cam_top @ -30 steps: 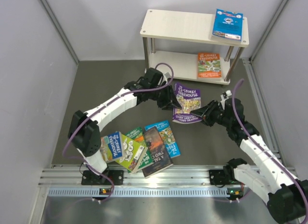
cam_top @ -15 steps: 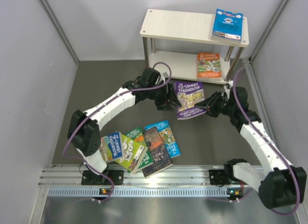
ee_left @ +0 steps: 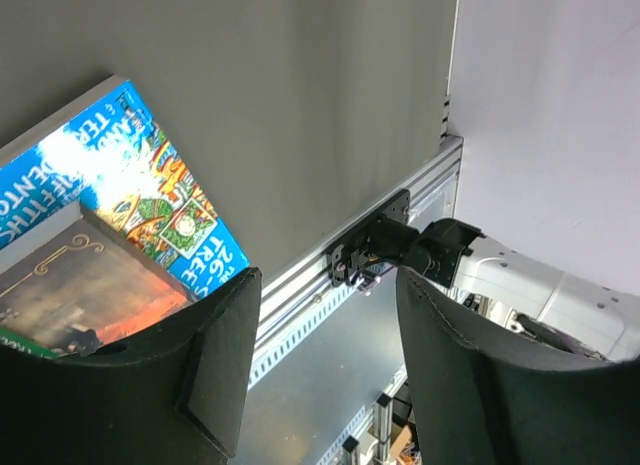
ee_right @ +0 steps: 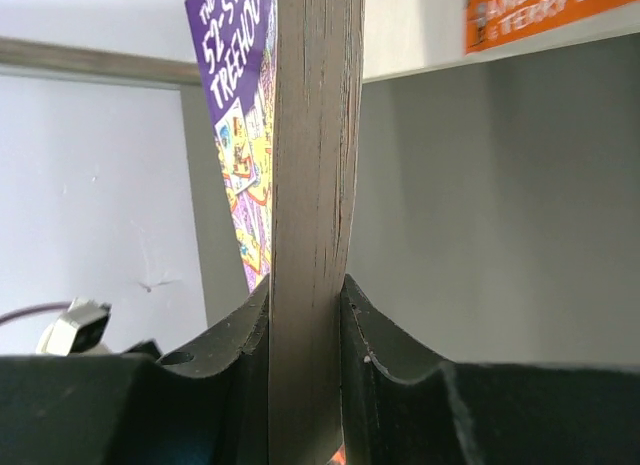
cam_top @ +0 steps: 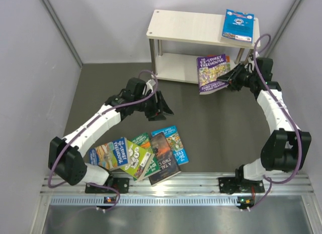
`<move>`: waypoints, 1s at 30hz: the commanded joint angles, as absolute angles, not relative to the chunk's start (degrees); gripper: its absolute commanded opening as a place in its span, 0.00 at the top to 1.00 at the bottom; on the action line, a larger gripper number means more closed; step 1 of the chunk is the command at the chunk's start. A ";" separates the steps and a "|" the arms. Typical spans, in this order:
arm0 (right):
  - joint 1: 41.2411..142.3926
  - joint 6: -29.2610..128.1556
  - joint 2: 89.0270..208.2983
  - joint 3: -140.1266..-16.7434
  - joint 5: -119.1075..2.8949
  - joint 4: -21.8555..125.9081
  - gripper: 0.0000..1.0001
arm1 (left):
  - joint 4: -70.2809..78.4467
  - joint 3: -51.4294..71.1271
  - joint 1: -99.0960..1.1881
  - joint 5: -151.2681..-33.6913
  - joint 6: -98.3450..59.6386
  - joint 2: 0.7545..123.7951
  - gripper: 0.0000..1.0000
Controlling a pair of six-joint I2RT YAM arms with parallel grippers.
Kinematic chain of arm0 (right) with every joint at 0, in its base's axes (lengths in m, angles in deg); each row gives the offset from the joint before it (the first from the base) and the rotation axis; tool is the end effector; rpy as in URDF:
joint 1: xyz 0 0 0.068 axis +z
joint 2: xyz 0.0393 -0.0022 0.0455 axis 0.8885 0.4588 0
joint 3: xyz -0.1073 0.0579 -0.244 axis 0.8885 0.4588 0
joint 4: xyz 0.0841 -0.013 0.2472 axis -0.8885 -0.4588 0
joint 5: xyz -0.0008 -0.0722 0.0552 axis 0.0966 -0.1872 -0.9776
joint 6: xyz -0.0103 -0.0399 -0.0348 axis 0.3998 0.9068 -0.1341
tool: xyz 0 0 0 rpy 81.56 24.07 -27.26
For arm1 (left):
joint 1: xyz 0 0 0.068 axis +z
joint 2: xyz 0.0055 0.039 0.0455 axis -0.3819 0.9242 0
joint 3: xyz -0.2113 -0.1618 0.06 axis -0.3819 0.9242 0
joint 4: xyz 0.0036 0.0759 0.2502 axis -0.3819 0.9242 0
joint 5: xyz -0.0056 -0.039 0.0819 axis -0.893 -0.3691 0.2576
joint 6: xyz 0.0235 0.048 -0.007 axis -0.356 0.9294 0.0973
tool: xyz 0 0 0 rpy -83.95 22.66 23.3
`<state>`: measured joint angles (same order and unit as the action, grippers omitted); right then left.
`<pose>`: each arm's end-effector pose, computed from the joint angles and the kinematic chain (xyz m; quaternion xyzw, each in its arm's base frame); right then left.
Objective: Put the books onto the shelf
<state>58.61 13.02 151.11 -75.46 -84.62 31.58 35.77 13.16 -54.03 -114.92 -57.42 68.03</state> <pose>0.3306 -0.0034 0.3338 0.2048 0.8227 0.3973 0.3512 0.2541 -0.1775 0.3109 -0.0317 0.8866 -0.4393 0.1411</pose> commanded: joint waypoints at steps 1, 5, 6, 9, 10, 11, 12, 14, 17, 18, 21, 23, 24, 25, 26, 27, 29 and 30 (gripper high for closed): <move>56.89 14.96 153.71 -79.09 -84.40 36.26 1.00 | 34.31 15.13 -53.57 -113.75 -57.34 64.57 0.39; 56.80 12.24 156.70 -77.34 -79.92 42.06 1.00 | 34.58 17.67 -53.48 -113.22 -57.78 62.37 0.41; 56.80 10.40 157.14 -76.81 -79.21 43.90 1.00 | 34.49 18.12 -53.48 -113.22 -57.96 62.02 0.41; 56.80 6.01 158.80 -74.35 -77.36 52.07 1.00 | 34.49 19.79 -53.48 -112.96 -58.49 60.44 0.42; 56.80 5.12 159.25 -74.08 -77.01 55.75 1.00 | 34.49 20.05 -53.48 -112.96 -58.66 60.09 0.42; 56.80 4.50 159.86 -73.99 -76.14 57.00 1.00 | 34.66 20.58 -53.48 -112.87 -58.75 59.56 0.42; 56.89 3.80 161.00 -74.17 -75.61 57.97 1.00 | 34.84 20.76 -53.48 -112.87 -58.75 59.29 0.42; 56.80 3.62 162.93 -75.74 -74.29 58.42 1.00 | 35.37 21.28 -53.48 -112.87 -58.66 58.68 0.43; 56.80 3.70 164.70 -77.68 -72.19 58.51 1.00 | 35.89 22.25 -53.39 -112.61 -58.49 57.63 0.43; 56.89 3.36 165.83 -77.94 -71.74 58.60 1.00 | 35.89 22.60 -53.39 -112.61 -58.49 57.36 0.43; 56.89 2.12 168.65 -79.00 -70.24 59.48 1.00 | 35.98 24.01 -53.22 -112.87 -58.49 56.39 0.43; 56.80 1.16 170.23 -80.05 -69.72 59.65 1.00 | 36.33 24.62 -52.87 -112.96 -58.31 55.95 0.43; 56.80 0.37 171.72 -80.49 -69.71 59.48 1.00 | 36.42 24.71 -52.78 -112.87 -58.05 55.86 0.43; 56.80 0.10 172.43 -80.93 -69.80 59.48 1.00 | 36.51 24.89 -52.69 -113.04 -57.87 55.69 0.43; 56.80 -0.42 173.74 -81.81 -69.98 59.30 0.99 | 36.86 24.89 -52.43 -113.13 -57.78 55.60 0.44; 56.80 -0.43 174.19 -82.16 -70.06 58.87 0.96 | 36.95 24.98 -52.34 -113.13 -57.52 55.51 0.44; 56.71 -0.25 174.98 -83.39 -69.80 57.02 0.73 | 37.30 25.06 -52.07 -113.14 -57.26 55.34 0.44; 56.54 0.27 175.25 -83.57 -69.45 55.36 0.60 | 37.47 25.15 -51.99 -113.22 -57.17 55.25 0.44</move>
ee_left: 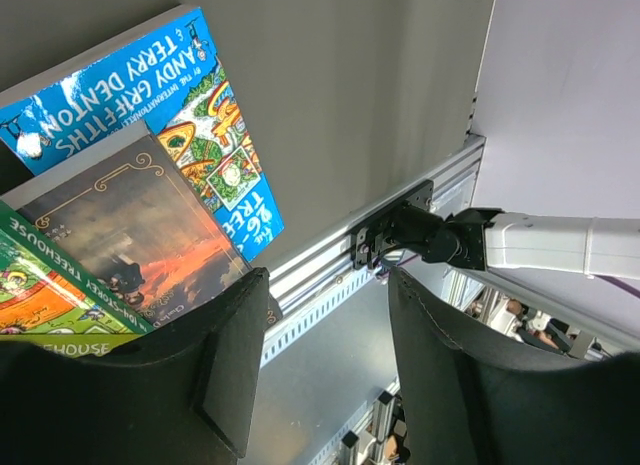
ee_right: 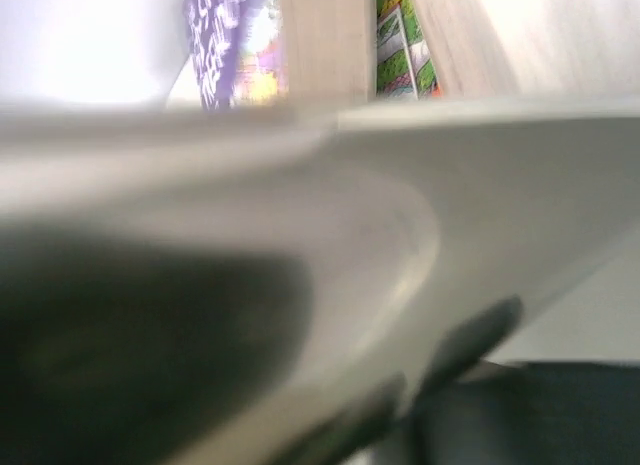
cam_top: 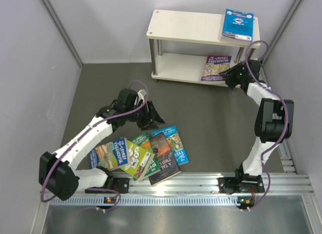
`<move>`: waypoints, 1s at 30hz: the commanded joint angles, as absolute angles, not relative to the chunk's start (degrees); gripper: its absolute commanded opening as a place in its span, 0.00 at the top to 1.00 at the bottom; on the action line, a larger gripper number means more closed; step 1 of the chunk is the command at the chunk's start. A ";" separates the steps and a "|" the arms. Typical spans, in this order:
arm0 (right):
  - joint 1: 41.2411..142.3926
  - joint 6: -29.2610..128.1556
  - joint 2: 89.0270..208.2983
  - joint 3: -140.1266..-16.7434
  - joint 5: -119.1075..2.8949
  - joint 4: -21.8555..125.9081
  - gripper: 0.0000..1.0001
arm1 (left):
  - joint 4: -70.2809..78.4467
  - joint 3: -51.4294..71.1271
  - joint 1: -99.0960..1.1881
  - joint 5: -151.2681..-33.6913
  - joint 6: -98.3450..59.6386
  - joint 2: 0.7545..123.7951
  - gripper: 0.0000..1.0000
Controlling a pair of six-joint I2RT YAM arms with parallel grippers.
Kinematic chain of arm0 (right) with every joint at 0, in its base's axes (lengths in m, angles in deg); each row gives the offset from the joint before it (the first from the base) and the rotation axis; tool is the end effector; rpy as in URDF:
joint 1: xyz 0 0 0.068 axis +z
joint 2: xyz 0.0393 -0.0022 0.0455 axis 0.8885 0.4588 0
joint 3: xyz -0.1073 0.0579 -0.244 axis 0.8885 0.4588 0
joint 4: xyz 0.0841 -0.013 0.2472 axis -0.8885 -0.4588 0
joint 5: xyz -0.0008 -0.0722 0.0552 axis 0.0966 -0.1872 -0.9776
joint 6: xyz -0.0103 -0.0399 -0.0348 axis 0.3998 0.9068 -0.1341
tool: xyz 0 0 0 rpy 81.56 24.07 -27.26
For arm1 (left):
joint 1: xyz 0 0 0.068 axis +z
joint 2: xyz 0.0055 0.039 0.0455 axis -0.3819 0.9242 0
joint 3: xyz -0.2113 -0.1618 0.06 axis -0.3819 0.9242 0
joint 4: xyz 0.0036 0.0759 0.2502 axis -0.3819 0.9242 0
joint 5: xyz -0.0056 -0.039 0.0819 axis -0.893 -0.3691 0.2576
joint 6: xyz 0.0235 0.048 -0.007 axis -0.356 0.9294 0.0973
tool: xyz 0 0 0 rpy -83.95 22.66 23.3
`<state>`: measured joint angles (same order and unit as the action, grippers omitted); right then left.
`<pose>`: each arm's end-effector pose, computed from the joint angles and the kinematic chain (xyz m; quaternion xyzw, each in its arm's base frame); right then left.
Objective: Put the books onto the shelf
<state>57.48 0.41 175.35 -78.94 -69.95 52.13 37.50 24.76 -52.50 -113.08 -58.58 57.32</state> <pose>0.4310 -0.0273 0.2303 0.3676 0.7846 0.3378 0.3677 0.2155 -0.1445 0.2910 -0.0661 0.8959 -0.4177 0.1360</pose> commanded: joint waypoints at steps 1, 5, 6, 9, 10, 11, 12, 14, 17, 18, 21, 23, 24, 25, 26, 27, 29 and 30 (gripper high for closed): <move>56.36 0.19 175.16 -83.75 -68.93 54.56 0.54 | 37.48 25.50 -51.81 -113.31 -57.17 55.07 0.44; 55.05 0.63 173.85 -82.78 -67.96 52.80 0.39 | 37.21 25.86 -51.55 -113.66 -57.17 54.98 0.44; 54.52 0.80 173.41 -82.43 -67.96 50.80 0.36 | 37.12 25.94 -51.63 -113.57 -57.17 54.98 0.44; 53.20 1.59 171.47 -80.94 -67.69 48.94 0.32 | 36.60 25.94 -51.63 -113.84 -57.43 55.16 0.45; 52.85 1.68 170.77 -79.98 -67.69 48.50 0.31 | 36.42 26.03 -51.63 -113.84 -57.61 55.16 0.45; 52.50 2.20 169.55 -79.45 -67.52 47.97 0.31 | 36.25 26.03 -51.55 -113.84 -57.69 55.07 0.45; 51.71 2.47 168.75 -78.83 -67.34 46.75 0.30 | 36.16 26.12 -51.55 -113.84 -57.96 55.07 0.45; 50.92 3.61 165.86 -76.72 -67.25 46.03 0.29 | 35.89 26.30 -51.55 -113.84 -58.22 54.90 0.45; 49.68 6.24 161.30 -74.26 -67.25 43.58 0.28 | 35.98 26.56 -51.63 -113.31 -58.49 54.46 0.45; 49.60 6.86 159.88 -72.86 -67.34 43.22 0.27 | 35.98 26.65 -51.63 -113.22 -58.57 54.28 0.45; 51.43 7.40 153.73 -68.48 -68.57 43.48 0.37 | 35.98 27.26 -51.63 -112.78 -58.93 53.84 0.46; 54.06 7.92 149.07 -66.18 -68.57 45.23 0.67 | 35.81 27.44 -51.63 -112.52 -59.01 53.67 0.46; 58.08 8.44 147.84 -65.47 -67.70 45.15 0.90 | 35.89 27.61 -51.63 -112.35 -59.01 53.67 0.46; 60.47 9.15 146.70 -64.77 -66.65 45.15 0.99 | 36.07 27.70 -51.63 -112.34 -59.01 53.67 0.46; 66.32 10.98 145.38 -64.76 -63.85 44.80 1.00 | 36.16 27.70 -51.63 -112.26 -59.10 53.58 0.46; 69.17 11.87 145.10 -65.20 -61.74 44.63 1.00 | 36.51 27.70 -51.63 -112.26 -59.19 53.49 0.46; 74.09 14.33 146.15 -66.16 -55.15 44.19 1.00 | 37.12 27.70 -51.63 -112.26 -59.54 53.05 0.47; 78.12 14.77 147.11 -67.91 -52.77 43.58 1.00 | 37.73 27.53 -51.63 -112.17 -59.54 52.53 0.47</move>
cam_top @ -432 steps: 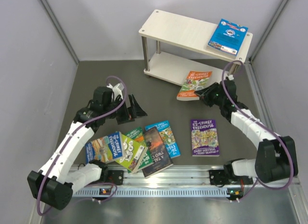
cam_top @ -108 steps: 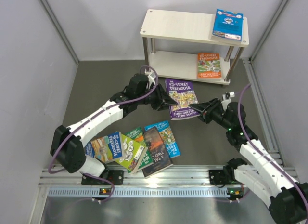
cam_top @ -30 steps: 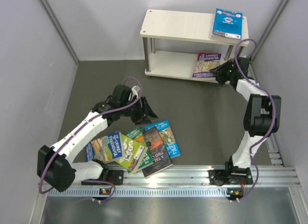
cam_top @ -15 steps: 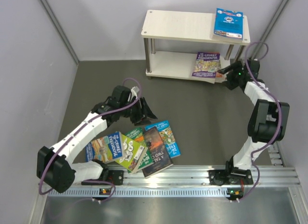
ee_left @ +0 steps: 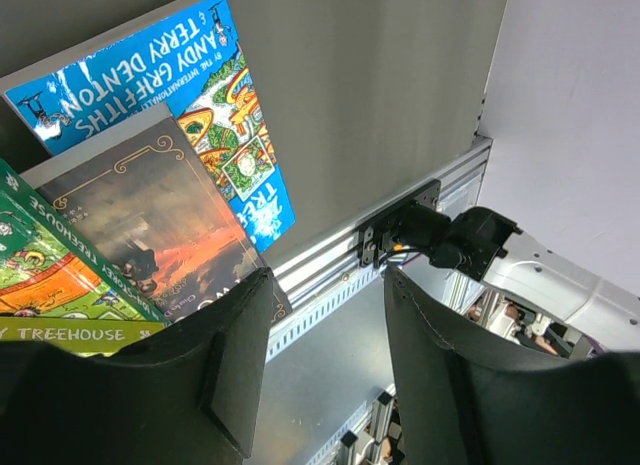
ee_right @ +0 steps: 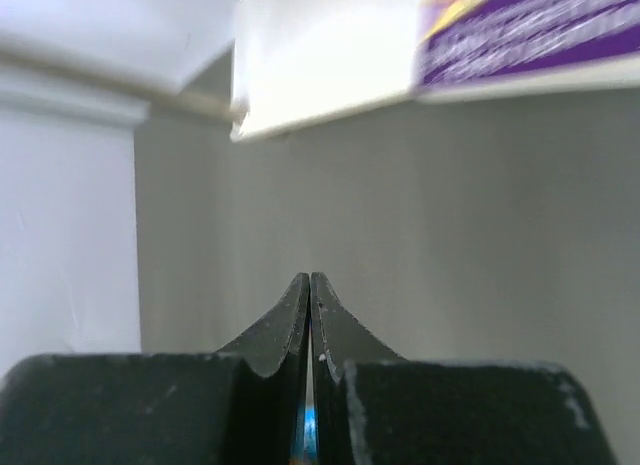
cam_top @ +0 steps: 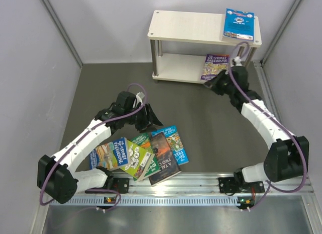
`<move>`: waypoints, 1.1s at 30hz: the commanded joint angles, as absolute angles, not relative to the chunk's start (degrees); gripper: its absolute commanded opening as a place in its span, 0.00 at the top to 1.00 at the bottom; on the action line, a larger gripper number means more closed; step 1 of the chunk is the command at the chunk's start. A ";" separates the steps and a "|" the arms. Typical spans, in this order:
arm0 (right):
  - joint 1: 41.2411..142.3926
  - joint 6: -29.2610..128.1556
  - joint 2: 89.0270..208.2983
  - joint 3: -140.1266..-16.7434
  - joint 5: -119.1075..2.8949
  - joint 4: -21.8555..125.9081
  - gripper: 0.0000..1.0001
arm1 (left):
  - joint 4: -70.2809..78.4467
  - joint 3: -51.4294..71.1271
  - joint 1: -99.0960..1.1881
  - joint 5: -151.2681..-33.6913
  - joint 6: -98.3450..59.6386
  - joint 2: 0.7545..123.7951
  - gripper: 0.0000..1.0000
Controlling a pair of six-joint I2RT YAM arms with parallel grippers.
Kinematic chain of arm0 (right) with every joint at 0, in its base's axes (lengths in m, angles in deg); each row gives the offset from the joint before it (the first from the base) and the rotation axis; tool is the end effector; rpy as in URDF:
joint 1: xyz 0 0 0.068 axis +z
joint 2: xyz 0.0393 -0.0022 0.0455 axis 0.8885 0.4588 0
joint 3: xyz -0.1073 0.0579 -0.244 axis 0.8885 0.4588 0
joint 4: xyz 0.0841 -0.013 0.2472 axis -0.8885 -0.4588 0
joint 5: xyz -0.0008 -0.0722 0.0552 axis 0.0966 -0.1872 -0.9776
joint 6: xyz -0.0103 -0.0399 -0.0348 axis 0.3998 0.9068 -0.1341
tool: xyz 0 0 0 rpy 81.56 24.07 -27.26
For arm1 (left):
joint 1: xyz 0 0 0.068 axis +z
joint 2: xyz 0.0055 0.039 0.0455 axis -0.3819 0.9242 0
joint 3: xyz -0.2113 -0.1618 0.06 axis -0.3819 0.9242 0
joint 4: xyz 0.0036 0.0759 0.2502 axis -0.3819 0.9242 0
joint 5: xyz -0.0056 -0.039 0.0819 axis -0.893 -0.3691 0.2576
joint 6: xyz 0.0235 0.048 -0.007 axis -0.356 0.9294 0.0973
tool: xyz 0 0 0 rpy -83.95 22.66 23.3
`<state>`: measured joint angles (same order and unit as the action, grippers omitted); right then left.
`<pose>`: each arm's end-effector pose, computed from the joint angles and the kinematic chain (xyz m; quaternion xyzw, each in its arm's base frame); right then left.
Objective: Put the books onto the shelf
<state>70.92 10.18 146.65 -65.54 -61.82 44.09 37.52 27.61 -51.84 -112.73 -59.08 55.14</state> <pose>0.3164 0.0530 0.3156 0.2216 0.8106 0.3186 0.4386 0.2084 -0.1368 0.2836 -0.0782 0.8976 -0.4126 0.1341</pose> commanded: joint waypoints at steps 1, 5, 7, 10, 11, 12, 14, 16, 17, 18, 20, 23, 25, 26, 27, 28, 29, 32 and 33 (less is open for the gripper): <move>79.55 15.91 149.99 -69.32 -48.92 42.96 1.00 | 38.44 27.35 -51.63 -111.99 -59.54 52.26 0.47; 85.36 19.25 158.88 -77.14 -40.11 40.23 1.00 | 41.78 26.65 -51.63 -110.24 -59.54 50.42 0.48; 87.56 21.09 164.75 -82.15 -36.25 40.75 1.00 | 43.18 26.65 -51.63 -109.27 -59.89 49.01 0.48; 88.88 22.07 172.57 -89.09 -32.38 41.11 1.00 | 45.91 26.47 -51.63 -108.30 -60.86 46.90 0.48; 88.97 22.07 174.35 -90.68 -31.75 41.02 1.00 | 47.39 26.47 -51.63 -107.87 -61.21 46.38 0.48; 89.23 22.07 175.94 -93.21 -30.70 40.93 1.00 | 48.19 26.38 -51.63 -107.51 -61.38 45.33 0.49; 89.23 21.90 179.46 -94.99 -27.54 40.50 1.00 | 50.64 26.38 -51.63 -105.93 -62.00 43.48 0.49; 89.32 22.25 181.75 -96.66 -24.02 40.32 1.00 | 51.97 26.73 -51.63 -104.52 -62.70 42.07 0.49; 89.32 22.68 182.36 -97.19 -22.62 40.06 1.00 | 52.33 27.08 -51.63 -104.09 -63.58 41.28 0.49; 89.15 23.04 182.98 -97.98 -21.30 39.79 1.00 | 53.03 27.87 -51.63 -103.82 -64.19 39.62 0.49; 89.15 24.97 184.56 -98.77 -17.52 39.79 1.00 | 53.21 29.71 -51.63 -102.94 -66.13 36.81 0.49; 88.36 27.43 186.58 -100.18 -14.78 39.96 1.00 | 53.30 32.61 -51.72 -102.06 -68.93 32.85 0.49; 87.22 28.22 187.29 -100.54 -14.87 40.05 1.00 | 53.21 33.85 -51.72 -101.62 -70.78 31.17 0.50; 86.08 28.22 187.38 -100.45 -15.13 40.05 1.00 | 53.21 34.46 -51.72 -101.27 -71.31 29.69 0.50; 85.37 28.22 187.12 -100.01 -15.13 39.97 1.00 | 53.30 35.34 -51.72 -101.10 -71.67 29.06 0.50; 84.67 28.22 187.03 -99.75 -15.48 40.23 1.00 | 53.47 35.70 -51.72 -100.92 -72.45 28.62 0.51; 83.27 28.31 186.94 -99.40 -15.83 40.23 1.00 | 53.65 35.96 -51.72 -100.66 -72.72 27.57 0.51; 80.98 29.10 186.94 -98.95 -17.85 40.84 1.00 | 54.26 36.93 -51.72 -99.51 -73.43 26.34 0.51; 80.54 29.71 187.11 -99.04 -18.38 40.84 1.00 | 54.26 37.10 -51.72 -99.25 -73.60 26.07 0.51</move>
